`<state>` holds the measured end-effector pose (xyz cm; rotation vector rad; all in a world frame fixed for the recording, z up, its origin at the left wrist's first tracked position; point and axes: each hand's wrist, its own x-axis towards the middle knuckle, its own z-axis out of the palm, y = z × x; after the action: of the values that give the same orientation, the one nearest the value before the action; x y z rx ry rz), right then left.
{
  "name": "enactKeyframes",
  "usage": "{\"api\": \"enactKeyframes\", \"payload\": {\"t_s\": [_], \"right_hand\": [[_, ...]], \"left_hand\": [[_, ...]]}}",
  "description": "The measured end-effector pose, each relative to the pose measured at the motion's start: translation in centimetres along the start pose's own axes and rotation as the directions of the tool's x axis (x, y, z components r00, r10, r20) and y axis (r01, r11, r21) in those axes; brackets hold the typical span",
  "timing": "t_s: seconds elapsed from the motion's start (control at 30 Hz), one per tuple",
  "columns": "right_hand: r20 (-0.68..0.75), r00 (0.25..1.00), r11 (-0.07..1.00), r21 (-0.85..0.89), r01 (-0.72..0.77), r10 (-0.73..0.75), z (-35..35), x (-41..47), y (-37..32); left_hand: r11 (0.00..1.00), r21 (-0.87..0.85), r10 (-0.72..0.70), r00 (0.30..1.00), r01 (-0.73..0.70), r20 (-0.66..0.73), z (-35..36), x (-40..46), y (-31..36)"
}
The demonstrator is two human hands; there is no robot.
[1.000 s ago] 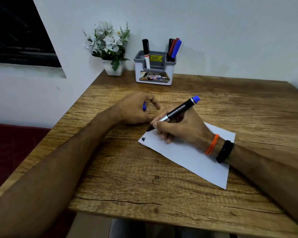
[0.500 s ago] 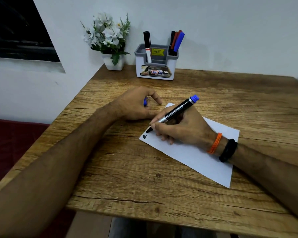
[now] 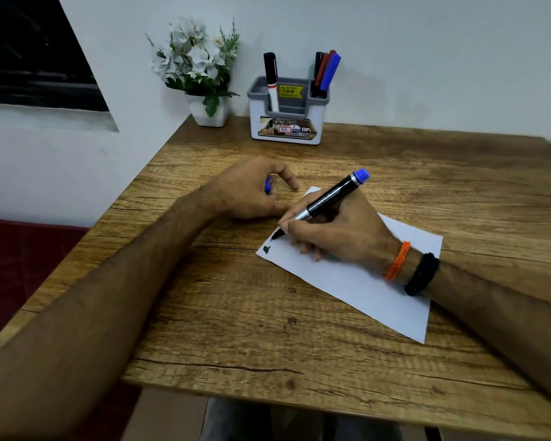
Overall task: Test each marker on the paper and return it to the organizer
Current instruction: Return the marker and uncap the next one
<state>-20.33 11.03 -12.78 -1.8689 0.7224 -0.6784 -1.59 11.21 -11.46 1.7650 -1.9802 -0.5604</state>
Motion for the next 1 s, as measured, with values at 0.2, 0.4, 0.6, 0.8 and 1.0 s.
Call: {"api": "enactKeyframes", "payload": {"t_s": [0.2,0.4,0.6,0.8,1.0], "right_hand": [[-0.019,1.0,1.0,-0.008,-0.004,0.003,-0.07,0.01,-0.07],[-0.013,1.0,1.0,-0.013,-0.002,0.002,-0.05,-0.06,-0.1],[-0.005,1.0,1.0,-0.028,-0.002,0.002,-0.03,-0.14,-0.1],[0.002,1.0,0.999,-0.034,0.001,-0.001,-0.04,-0.12,-0.03],[-0.039,0.999,1.0,0.0,-0.003,0.003,-0.1,0.11,0.31]], "left_hand": [[1.0,0.01,0.003,1.0,-0.003,0.001,-0.02,0.04,-0.03],[1.0,0.001,-0.005,1.0,0.005,0.003,-0.05,-0.04,0.17],[1.0,0.005,-0.012,1.0,0.012,0.007,-0.05,-0.1,0.24],[1.0,0.008,-0.013,1.0,0.013,0.001,-0.08,-0.15,0.35],[0.999,0.041,-0.008,1.0,0.009,-0.013,-0.04,-0.12,0.25]]}}
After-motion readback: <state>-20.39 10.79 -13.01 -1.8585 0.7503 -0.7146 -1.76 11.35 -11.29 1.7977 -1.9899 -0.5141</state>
